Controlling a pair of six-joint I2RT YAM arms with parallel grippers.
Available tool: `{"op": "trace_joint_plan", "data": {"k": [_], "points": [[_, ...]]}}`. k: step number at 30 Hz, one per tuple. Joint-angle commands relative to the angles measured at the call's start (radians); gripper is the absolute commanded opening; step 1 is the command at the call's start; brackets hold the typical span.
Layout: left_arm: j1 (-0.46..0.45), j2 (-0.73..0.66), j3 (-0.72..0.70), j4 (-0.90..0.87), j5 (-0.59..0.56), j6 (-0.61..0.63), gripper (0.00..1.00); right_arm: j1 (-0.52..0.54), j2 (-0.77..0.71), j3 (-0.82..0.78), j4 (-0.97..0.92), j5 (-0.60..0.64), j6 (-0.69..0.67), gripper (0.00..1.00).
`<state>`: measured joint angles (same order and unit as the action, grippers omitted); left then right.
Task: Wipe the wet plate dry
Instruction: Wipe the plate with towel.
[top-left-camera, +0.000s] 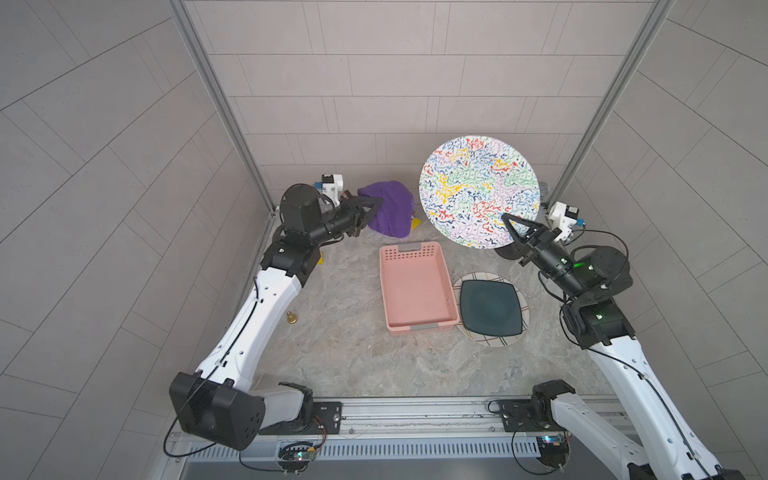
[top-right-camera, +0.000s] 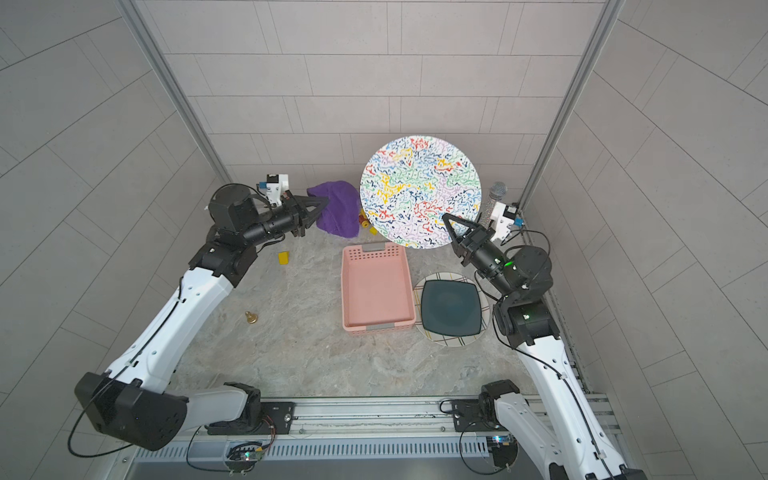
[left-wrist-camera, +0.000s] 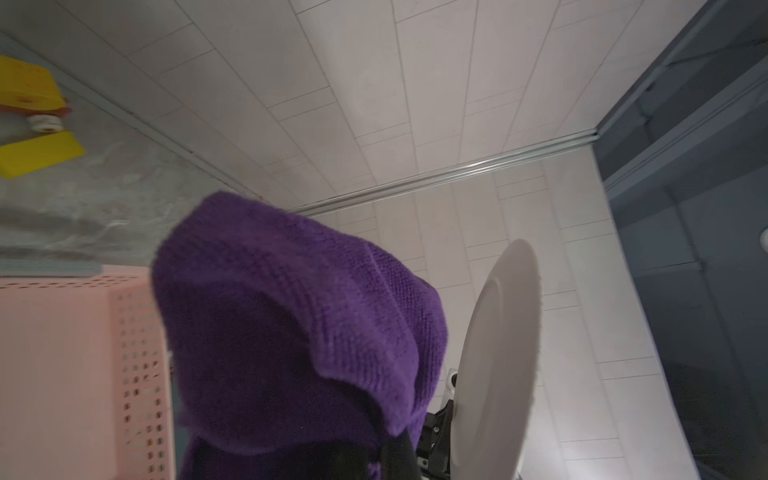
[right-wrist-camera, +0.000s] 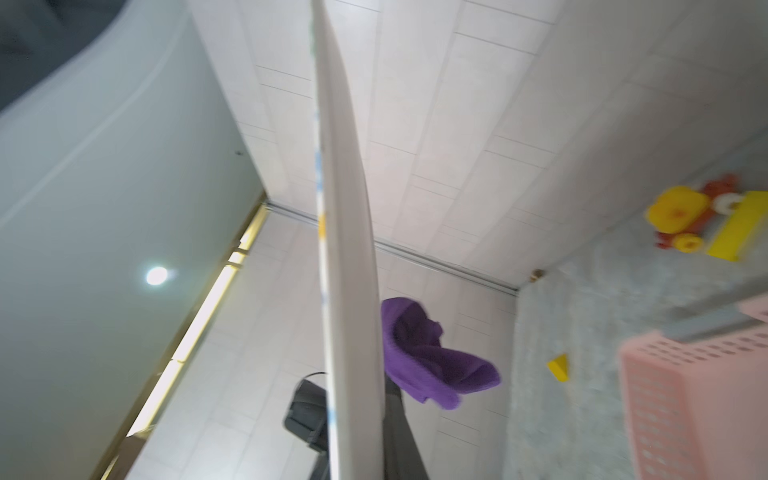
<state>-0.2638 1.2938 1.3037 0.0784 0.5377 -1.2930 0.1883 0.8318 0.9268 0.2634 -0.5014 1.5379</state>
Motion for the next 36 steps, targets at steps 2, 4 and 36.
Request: {"op": "trace_joint_plan", "data": {"k": [2, 4, 36], "points": [[-0.053, 0.034, -0.008, 0.495, 0.011, -0.505, 0.0, 0.055, 0.037, 0.028, 0.308, -0.028, 0.152, 0.0], [-0.076, 0.054, 0.024, 0.565, -0.03, -0.589, 0.0, 0.094, 0.049, 0.029, 0.271, -0.021, 0.113, 0.0], [-0.333, 0.1, 0.248, 0.782, -0.302, -0.77, 0.0, 0.439, 0.272, 0.24, 0.301, 0.185, -0.117, 0.0]]}}
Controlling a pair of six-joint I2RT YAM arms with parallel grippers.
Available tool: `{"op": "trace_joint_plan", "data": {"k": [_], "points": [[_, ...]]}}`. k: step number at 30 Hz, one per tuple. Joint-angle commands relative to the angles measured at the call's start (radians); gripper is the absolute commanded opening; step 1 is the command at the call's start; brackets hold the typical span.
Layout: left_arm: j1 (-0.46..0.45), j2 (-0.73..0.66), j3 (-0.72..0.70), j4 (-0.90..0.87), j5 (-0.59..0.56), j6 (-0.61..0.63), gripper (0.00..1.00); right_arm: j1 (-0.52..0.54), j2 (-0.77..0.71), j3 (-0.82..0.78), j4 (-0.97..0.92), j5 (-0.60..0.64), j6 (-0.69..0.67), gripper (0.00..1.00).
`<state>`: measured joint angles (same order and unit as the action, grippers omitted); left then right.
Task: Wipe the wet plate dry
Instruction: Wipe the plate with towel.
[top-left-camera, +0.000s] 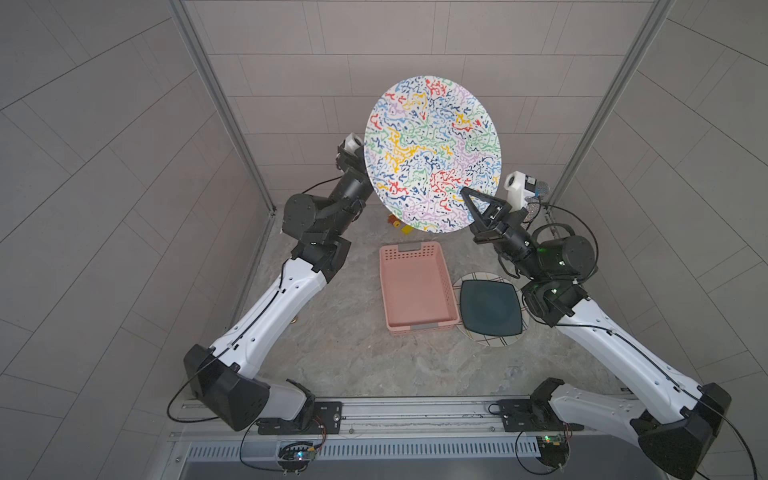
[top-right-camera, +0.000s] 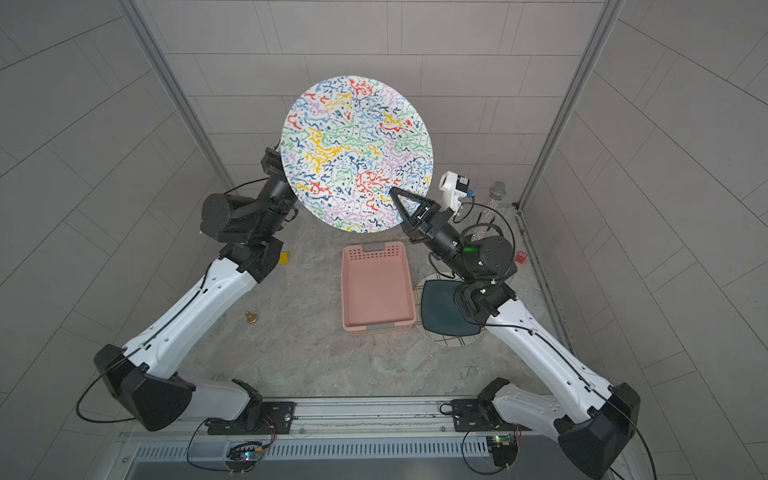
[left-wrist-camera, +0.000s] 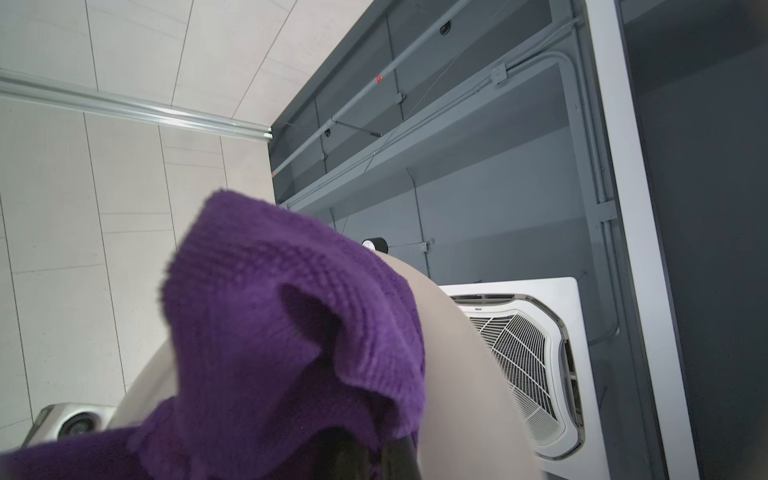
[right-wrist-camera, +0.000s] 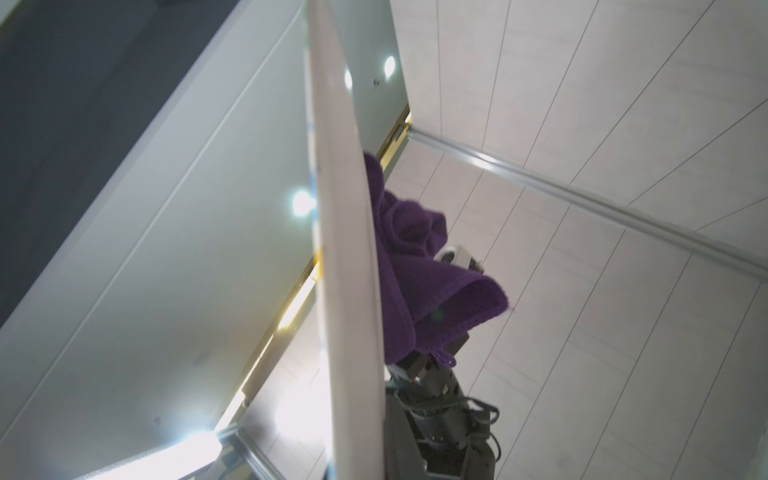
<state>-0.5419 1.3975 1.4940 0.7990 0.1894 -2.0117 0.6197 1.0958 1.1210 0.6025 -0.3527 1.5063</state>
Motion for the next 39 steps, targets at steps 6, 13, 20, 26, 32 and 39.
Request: {"op": "trace_joint_plan", "data": {"k": [6, 13, 20, 26, 32, 39], "points": [[-0.101, -0.084, 0.047, -0.078, 0.125, 0.097, 0.0, -0.184, 0.077, 0.187, -0.053, 0.039, -0.015, 0.0], [-0.036, -0.296, 0.197, -0.922, 0.149, 0.876, 0.0, -0.329, -0.029, 0.171, -0.339, -0.011, -0.139, 0.0], [-0.035, -0.237, 0.267, -1.339, -0.043, 1.24, 0.0, -0.181, -0.054, 0.179, -0.497, -0.019, -0.319, 0.0], [0.051, -0.176, 0.227, -1.37, -0.094, 1.245, 0.0, -0.072, -0.059, 0.173, -0.516, -0.021, -0.406, 0.0], [0.105, -0.121, 0.341, -1.425, -0.099, 1.323, 0.0, 0.132, -0.104, 0.113, -0.626, 0.036, -0.538, 0.0], [0.006, -0.002, 0.374, -1.425, 0.303, 1.507, 0.0, 0.215, -0.066, 0.147, -0.58, 0.085, -0.592, 0.0]]}}
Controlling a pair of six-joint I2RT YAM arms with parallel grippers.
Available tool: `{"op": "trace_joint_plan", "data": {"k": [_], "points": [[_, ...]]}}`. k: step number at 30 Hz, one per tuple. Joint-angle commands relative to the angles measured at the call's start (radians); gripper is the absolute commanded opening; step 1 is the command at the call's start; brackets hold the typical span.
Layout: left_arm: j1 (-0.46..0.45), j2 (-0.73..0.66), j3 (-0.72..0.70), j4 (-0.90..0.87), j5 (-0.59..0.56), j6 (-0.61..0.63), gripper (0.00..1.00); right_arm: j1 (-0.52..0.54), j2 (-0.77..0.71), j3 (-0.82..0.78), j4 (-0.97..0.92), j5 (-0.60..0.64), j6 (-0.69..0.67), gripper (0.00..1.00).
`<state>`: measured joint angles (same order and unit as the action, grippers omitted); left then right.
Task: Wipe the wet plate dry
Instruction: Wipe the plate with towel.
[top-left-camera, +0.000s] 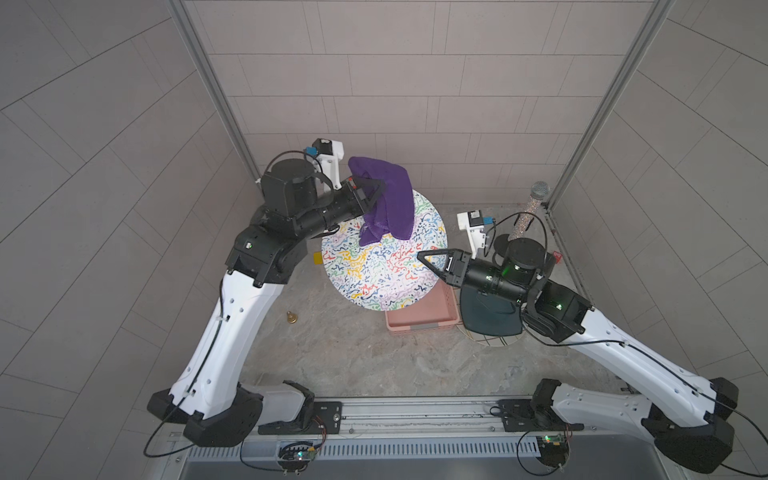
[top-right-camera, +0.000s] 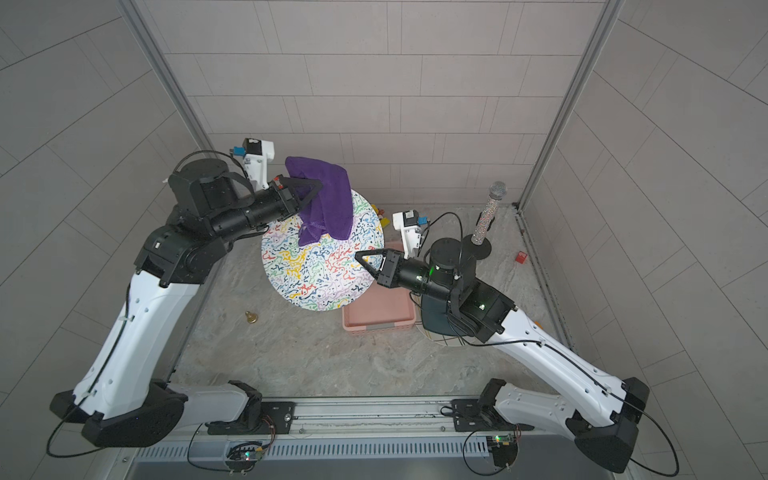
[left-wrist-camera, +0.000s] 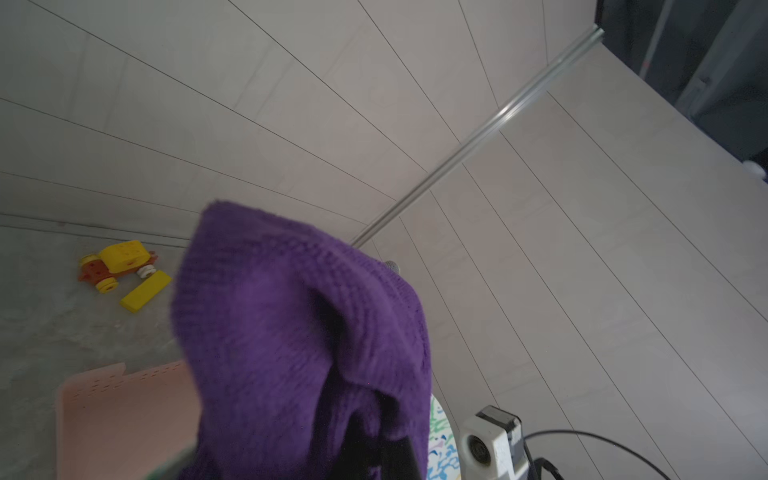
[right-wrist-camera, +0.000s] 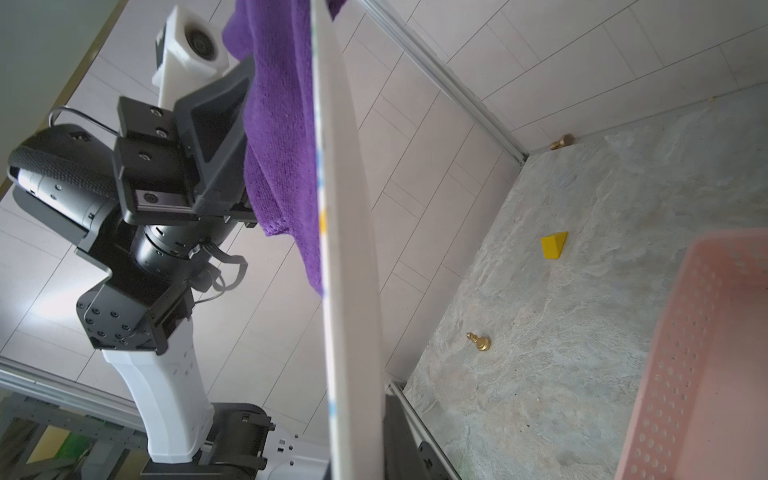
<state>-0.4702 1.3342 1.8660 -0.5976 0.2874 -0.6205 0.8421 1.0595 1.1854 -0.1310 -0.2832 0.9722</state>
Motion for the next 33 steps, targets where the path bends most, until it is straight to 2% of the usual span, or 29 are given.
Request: {"op": "trace_joint_plan", "data": {"k": [1, 2, 4, 7, 8, 10, 12, 15, 17, 19, 20, 23, 26, 27, 29, 31, 33], "points": [[-0.126, 0.068, -0.005, -0.079, 0.192, 0.173, 0.0, -0.038, -0.03, 0.11, 0.143, 0.044, -0.045, 0.0], [-0.149, 0.062, -0.033, -0.1, 0.157, 0.188, 0.0, -0.073, -0.038, 0.12, 0.149, 0.059, -0.017, 0.0], [-0.132, -0.002, -0.127, -0.072, 0.1, 0.16, 0.0, -0.17, -0.061, 0.103, 0.197, 0.052, 0.05, 0.0], [-0.013, -0.092, -0.237, -0.043, 0.04, 0.083, 0.0, -0.231, -0.084, 0.086, 0.194, -0.004, 0.094, 0.0], [0.027, -0.102, -0.252, -0.053, 0.038, 0.061, 0.0, -0.223, -0.077, 0.089, 0.18, -0.034, 0.098, 0.0], [0.052, -0.094, -0.263, -0.081, 0.038, 0.069, 0.0, -0.167, -0.058, 0.082, 0.187, -0.077, 0.109, 0.0], [0.027, -0.065, -0.273, -0.079, 0.081, 0.073, 0.0, -0.101, -0.038, 0.074, 0.217, -0.041, 0.114, 0.0], [0.026, -0.059, -0.304, -0.042, 0.071, 0.02, 0.0, -0.09, -0.023, 0.058, 0.341, 0.017, 0.165, 0.0], [0.101, -0.091, -0.322, 0.001, 0.002, -0.051, 0.0, -0.09, -0.019, 0.065, 0.342, 0.023, 0.157, 0.0], [0.211, -0.091, -0.297, 0.02, 0.035, -0.098, 0.0, -0.081, -0.014, 0.089, 0.24, -0.028, 0.109, 0.0], [0.228, -0.08, -0.26, 0.013, 0.039, -0.097, 0.0, -0.058, -0.016, 0.092, 0.191, -0.045, 0.079, 0.0], [0.183, -0.019, -0.169, -0.03, 0.068, -0.029, 0.0, -0.001, -0.028, 0.067, 0.126, -0.042, 0.018, 0.0], [0.033, 0.005, -0.153, -0.044, 0.033, 0.052, 0.0, -0.009, -0.038, 0.063, 0.147, -0.005, 0.025, 0.0], [-0.006, 0.011, -0.149, -0.06, -0.007, 0.068, 0.0, -0.036, -0.04, 0.07, 0.158, 0.013, 0.042, 0.0], [-0.022, 0.006, -0.161, -0.063, -0.026, 0.028, 0.0, -0.147, -0.044, 0.079, 0.2, -0.004, 0.123, 0.0], [0.027, -0.023, -0.184, -0.021, 0.003, -0.105, 0.0, -0.268, -0.057, 0.073, 0.255, -0.053, 0.221, 0.0], [0.106, -0.068, -0.252, 0.135, 0.109, -0.307, 0.0, -0.385, -0.089, 0.072, 0.272, -0.089, 0.29, 0.0]]}}
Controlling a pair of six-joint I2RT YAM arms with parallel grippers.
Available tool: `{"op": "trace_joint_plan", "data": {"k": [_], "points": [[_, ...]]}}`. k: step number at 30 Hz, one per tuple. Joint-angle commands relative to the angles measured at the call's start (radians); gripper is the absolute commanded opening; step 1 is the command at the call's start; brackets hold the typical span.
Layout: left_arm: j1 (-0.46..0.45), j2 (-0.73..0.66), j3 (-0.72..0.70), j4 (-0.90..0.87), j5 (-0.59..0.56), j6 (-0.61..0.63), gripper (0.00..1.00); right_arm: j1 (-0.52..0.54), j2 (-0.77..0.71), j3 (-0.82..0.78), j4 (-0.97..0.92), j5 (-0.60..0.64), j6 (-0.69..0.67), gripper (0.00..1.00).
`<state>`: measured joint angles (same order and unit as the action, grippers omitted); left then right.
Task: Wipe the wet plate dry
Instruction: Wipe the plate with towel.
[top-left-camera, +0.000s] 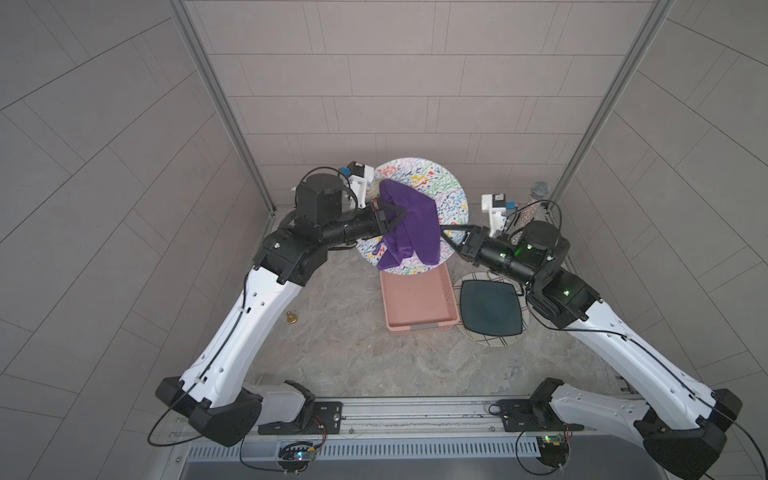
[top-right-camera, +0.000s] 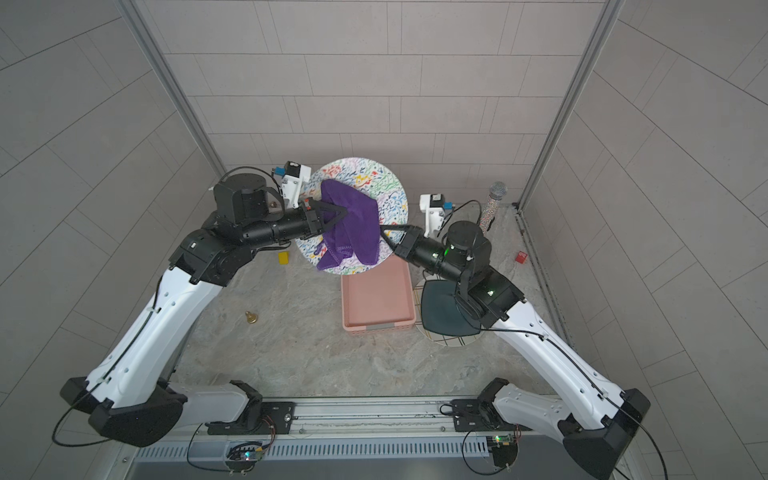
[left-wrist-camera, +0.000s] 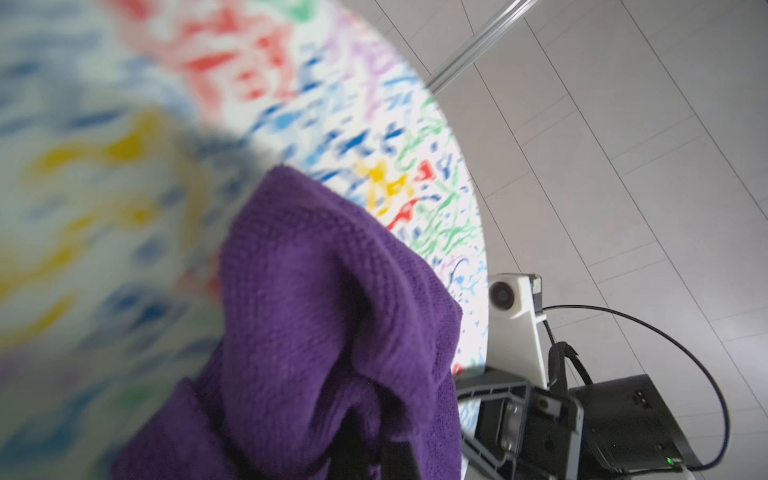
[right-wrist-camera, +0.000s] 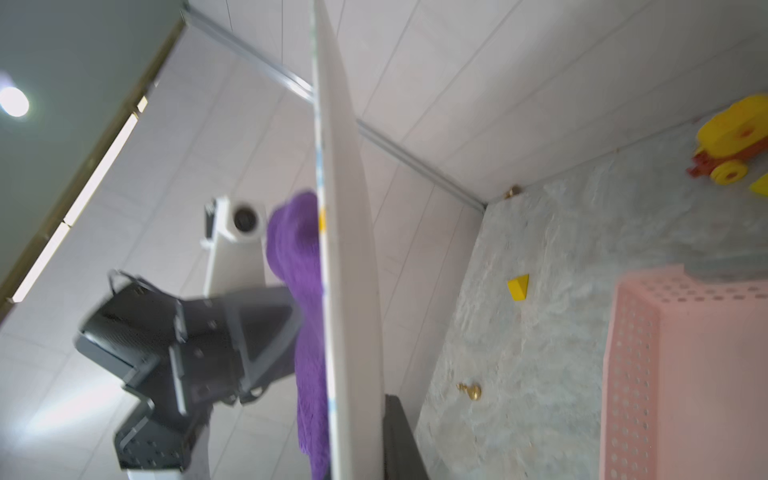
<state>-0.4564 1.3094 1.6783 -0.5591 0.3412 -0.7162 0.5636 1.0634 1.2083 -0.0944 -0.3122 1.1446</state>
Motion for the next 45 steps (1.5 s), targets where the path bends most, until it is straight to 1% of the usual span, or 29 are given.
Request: {"op": "trace_joint_plan", "data": {"k": [1, 2, 4, 6, 7, 8, 10, 13, 15, 18, 20, 22, 23, 25, 27, 29, 31, 33, 34, 35, 37, 40, 41, 42, 43, 44, 45], "points": [[0.131, -0.068, -0.118, 0.21, 0.106, -0.338, 0.0, -0.153, -0.107, 0.043, 0.25, -0.077, 0.161, 0.0], [0.165, -0.089, -0.174, 0.346, 0.148, -0.486, 0.0, -0.206, -0.119, 0.034, 0.284, -0.096, 0.208, 0.0], [0.198, -0.109, -0.259, 0.591, 0.181, -0.735, 0.0, -0.261, -0.131, -0.008, 0.424, -0.124, 0.323, 0.0], [0.192, -0.095, -0.302, 0.791, 0.188, -0.934, 0.0, -0.262, -0.114, -0.071, 0.599, -0.132, 0.462, 0.0], [0.185, -0.083, -0.305, 0.862, 0.186, -1.002, 0.0, -0.248, -0.104, -0.088, 0.638, -0.142, 0.488, 0.0], [0.175, -0.069, -0.304, 0.925, 0.176, -1.064, 0.0, -0.235, -0.098, -0.094, 0.638, -0.154, 0.491, 0.0], [0.152, -0.041, -0.289, 1.047, 0.141, -1.185, 0.0, -0.214, -0.099, -0.098, 0.563, -0.174, 0.461, 0.0], [0.117, 0.008, -0.251, 1.194, 0.11, -1.326, 0.0, -0.17, -0.088, -0.124, 0.591, -0.157, 0.455, 0.0], [0.085, 0.029, -0.238, 1.261, 0.068, -1.386, 0.0, -0.116, -0.06, -0.134, 0.646, -0.16, 0.462, 0.0], [0.025, 0.044, -0.209, 1.303, 0.015, -1.409, 0.0, -0.024, -0.002, -0.13, 0.723, -0.14, 0.461, 0.0], [-0.03, 0.056, -0.186, 1.305, -0.002, -1.395, 0.0, 0.015, 0.046, -0.104, 0.766, -0.127, 0.46, 0.0], [-0.093, 0.069, -0.168, 1.313, -0.017, -1.378, 0.0, 0.018, 0.086, -0.069, 0.79, -0.109, 0.463, 0.0], [-0.123, 0.075, -0.159, 1.314, -0.018, -1.368, 0.0, 0.008, 0.102, -0.055, 0.797, -0.086, 0.466, 0.0], [-0.162, 0.08, -0.147, 1.303, -0.009, -1.341, 0.0, -0.048, 0.117, -0.027, 0.801, -0.062, 0.474, 0.0], [-0.153, 0.062, -0.149, 1.259, 0.022, -1.298, 0.0, -0.111, 0.107, -0.025, 0.781, -0.068, 0.461, 0.0], [-0.101, 0.018, -0.174, 1.232, 0.025, -1.276, 0.0, -0.117, 0.077, -0.06, 0.741, -0.074, 0.441, 0.0], [-0.046, -0.019, -0.196, 1.226, 0.023, -1.273, 0.0, -0.055, 0.062, -0.097, 0.723, -0.082, 0.419, 0.0], [-0.034, -0.028, -0.209, 1.227, 0.024, -1.27, 0.0, 0.034, 0.062, -0.119, 0.718, -0.061, 0.389, 0.0], [-0.038, -0.023, -0.205, 1.214, 0.037, -1.265, 0.0, 0.057, 0.062, -0.116, 0.706, -0.059, 0.362, 0.0], [-0.042, -0.019, -0.202, 1.19, 0.064, -1.25, 0.0, 0.059, 0.056, -0.104, 0.671, -0.06, 0.333, 0.0], [-0.044, -0.027, -0.191, 1.119, 0.106, -1.186, 0.0, 0.026, 0.025, -0.087, 0.574, -0.031, 0.279, 0.0], [-0.019, -0.079, -0.162, 0.895, 0.138, -1.002, 0.0, -0.084, -0.062, -0.082, 0.386, 0.003, 0.212, 0.0], [-0.003, -0.098, -0.128, 0.772, 0.162, -0.897, 0.0, -0.123, -0.104, -0.086, 0.306, 0.015, 0.185, 0.0], [0.008, -0.111, -0.072, 0.647, 0.176, -0.774, 0.0, -0.162, -0.147, -0.089, 0.211, 0.041, 0.15, 0.0], [0.011, -0.121, -0.003, 0.438, 0.171, -0.623, 0.0, -0.193, -0.194, -0.095, 0.116, 0.068, 0.108, 0.0], [0.012, -0.127, 0.064, 0.249, 0.144, -0.462, 0.0, -0.217, -0.223, -0.108, 0.031, 0.097, 0.055, 0.0], [0.011, -0.129, 0.115, 0.082, 0.096, -0.328, 0.0, -0.236, -0.273, -0.127, -0.041, 0.14, 0.024, 0.0]]}}
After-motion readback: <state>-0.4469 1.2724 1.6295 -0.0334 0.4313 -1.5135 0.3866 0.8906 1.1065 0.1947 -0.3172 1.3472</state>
